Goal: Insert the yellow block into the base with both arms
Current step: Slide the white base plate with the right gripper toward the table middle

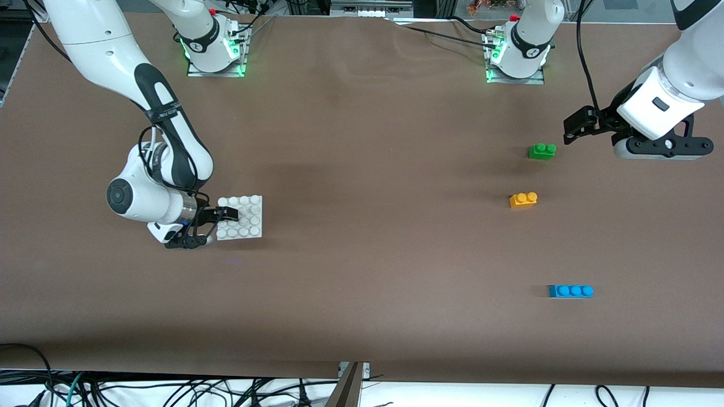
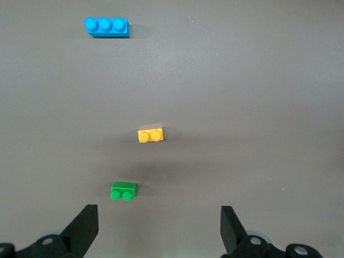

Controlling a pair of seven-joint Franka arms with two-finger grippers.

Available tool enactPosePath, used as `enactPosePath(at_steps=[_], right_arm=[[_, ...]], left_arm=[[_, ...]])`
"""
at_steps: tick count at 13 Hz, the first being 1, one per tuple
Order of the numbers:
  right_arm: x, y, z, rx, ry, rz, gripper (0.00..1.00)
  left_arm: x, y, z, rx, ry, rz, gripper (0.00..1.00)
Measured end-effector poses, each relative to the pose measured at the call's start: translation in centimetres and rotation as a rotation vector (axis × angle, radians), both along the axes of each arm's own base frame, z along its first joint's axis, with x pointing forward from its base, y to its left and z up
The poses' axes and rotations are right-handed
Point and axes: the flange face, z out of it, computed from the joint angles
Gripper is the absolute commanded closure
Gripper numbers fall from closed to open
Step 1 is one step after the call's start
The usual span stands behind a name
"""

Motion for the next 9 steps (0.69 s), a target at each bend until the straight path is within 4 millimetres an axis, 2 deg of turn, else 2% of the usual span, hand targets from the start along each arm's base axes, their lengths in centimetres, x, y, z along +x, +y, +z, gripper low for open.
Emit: enactPosePath(at_steps=[9], right_arm=[[0.2, 4.1, 0.1, 0.006, -0.008, 0.025, 0.38]], left_arm=[[0.0, 0.0, 0.0, 0.000, 0.000, 0.000, 0.00]])
